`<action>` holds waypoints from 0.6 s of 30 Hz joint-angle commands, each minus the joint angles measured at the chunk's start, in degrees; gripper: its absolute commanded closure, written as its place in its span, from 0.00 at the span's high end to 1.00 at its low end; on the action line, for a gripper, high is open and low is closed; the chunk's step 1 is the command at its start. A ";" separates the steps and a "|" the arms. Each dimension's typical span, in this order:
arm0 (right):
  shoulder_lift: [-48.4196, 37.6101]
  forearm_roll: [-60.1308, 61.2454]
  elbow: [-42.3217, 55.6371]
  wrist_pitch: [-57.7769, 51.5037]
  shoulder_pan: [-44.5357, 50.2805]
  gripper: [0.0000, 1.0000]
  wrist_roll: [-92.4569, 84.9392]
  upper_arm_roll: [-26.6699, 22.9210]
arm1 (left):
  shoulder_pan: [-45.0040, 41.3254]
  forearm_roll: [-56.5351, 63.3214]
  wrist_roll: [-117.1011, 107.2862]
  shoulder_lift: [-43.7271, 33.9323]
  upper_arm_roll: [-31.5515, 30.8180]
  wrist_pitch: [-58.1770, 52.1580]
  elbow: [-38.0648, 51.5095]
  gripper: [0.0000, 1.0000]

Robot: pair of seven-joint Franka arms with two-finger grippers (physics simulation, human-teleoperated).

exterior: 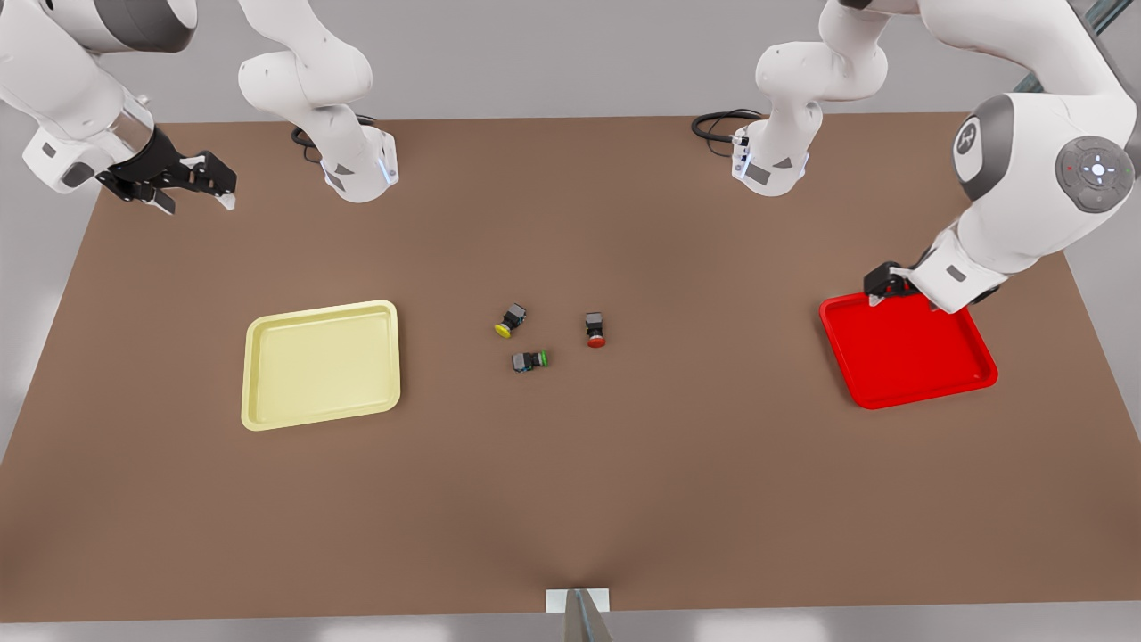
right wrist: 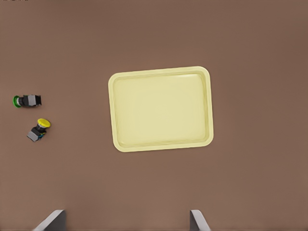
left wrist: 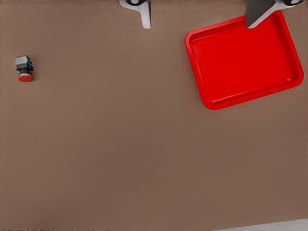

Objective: Place the switches on the corresponding trays according to their colors

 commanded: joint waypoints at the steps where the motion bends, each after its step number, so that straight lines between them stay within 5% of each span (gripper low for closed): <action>1: 0.08 -0.01 -0.06 -0.02 0.00 1.00 0.03 0.00 | -0.11 0.04 0.05 0.06 0.00 -0.17 0.04 1.00; 6: 1.75 1.66 0.46 0.68 0.09 1.00 3.18 1.23 | -0.47 0.39 -1.35 1.81 -4.30 -2.28 0.83 1.00; 12: 11.07 6.06 0.64 9.99 0.09 1.00 37.71 15.55 | -1.78 0.04 -14.71 6.65 -17.40 -1.76 0.22 1.00; 14: 16.60 6.23 0.29 17.64 0.17 1.00 61.01 21.53 | -6.61 0.21 -21.56 8.32 -17.58 -1.41 0.22 1.00; 18: 27.77 2.46 -1.21 29.50 0.26 1.00 68.14 29.70 | -16.10 0.48 -39.50 15.26 -17.49 3.16 2.76 1.00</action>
